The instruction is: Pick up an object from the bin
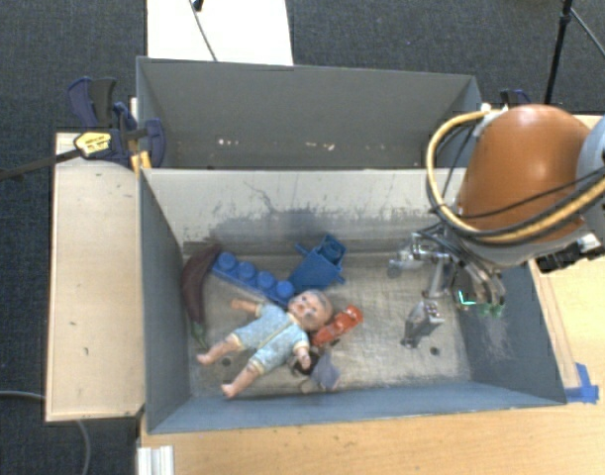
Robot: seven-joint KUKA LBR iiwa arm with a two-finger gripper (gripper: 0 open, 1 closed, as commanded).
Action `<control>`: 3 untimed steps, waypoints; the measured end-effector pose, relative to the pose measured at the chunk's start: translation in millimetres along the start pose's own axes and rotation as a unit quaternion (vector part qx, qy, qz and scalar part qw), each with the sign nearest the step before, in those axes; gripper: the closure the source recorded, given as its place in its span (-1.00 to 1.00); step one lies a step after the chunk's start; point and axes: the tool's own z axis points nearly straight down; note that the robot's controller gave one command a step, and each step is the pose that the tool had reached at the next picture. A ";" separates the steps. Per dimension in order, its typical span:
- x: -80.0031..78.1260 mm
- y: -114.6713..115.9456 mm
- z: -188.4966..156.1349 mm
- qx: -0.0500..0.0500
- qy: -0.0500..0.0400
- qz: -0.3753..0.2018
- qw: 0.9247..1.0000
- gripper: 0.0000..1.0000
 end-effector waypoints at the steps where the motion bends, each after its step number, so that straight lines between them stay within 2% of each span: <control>1: -1.6 0.0 -4.1 0.000 -0.004 0.000 1.000 -1.00; 2: 0.0 11.2 34.2 0.000 -0.009 -0.003 1.000 -1.00; 3: -9.5 21.6 79.1 0.000 -0.004 -0.046 0.999 -1.00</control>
Offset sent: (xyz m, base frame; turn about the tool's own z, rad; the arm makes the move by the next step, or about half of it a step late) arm -0.0106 0.0342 -0.1191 -0.0214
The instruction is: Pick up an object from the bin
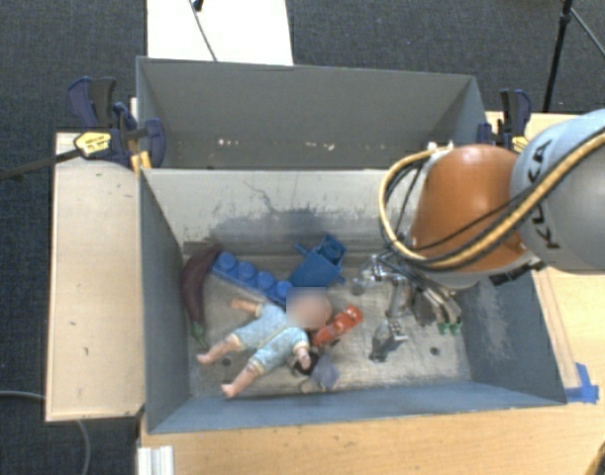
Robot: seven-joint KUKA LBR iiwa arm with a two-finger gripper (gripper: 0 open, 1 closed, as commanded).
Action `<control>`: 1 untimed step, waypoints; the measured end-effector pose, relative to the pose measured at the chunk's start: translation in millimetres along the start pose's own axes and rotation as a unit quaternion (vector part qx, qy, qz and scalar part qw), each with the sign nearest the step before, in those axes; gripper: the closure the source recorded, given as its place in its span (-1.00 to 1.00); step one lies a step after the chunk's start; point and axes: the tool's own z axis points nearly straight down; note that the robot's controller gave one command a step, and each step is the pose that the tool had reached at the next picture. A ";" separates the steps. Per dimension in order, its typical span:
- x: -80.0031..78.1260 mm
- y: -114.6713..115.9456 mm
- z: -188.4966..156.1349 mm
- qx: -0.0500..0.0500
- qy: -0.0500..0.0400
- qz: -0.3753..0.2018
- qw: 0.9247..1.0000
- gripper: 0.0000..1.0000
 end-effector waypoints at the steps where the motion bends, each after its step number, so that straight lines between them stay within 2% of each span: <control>1: -4.9 13.4 75.5 0.000 -0.002 0.012 1.000 1.00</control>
Offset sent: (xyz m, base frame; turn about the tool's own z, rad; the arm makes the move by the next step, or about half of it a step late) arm 0.0000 0.0000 0.0000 0.0000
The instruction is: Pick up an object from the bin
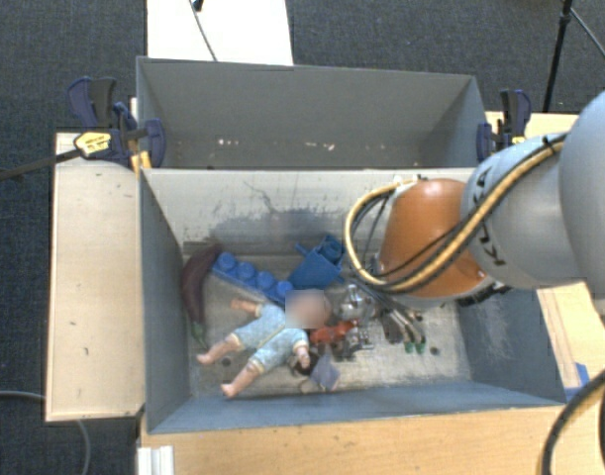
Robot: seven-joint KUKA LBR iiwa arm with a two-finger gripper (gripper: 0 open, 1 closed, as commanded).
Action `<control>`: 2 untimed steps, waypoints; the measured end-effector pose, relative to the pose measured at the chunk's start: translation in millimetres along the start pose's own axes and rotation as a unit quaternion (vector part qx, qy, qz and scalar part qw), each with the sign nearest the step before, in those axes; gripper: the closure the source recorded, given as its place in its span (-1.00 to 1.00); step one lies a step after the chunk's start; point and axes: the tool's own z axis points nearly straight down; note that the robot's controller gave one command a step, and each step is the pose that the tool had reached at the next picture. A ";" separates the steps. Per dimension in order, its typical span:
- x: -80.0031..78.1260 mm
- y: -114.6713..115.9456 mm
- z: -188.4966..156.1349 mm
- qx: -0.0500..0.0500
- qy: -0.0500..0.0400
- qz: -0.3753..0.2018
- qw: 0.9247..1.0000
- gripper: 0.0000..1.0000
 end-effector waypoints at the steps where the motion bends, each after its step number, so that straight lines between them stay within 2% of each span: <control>1: 0.0 0.0 0.0 0.000 0.000 0.000 1.000 1.00; 2: -1.9 -2.7 -141.9 0.000 0.002 -0.002 1.000 1.00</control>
Offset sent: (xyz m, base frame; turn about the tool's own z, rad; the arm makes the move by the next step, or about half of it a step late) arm -0.0001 -0.0028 0.1410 -0.0092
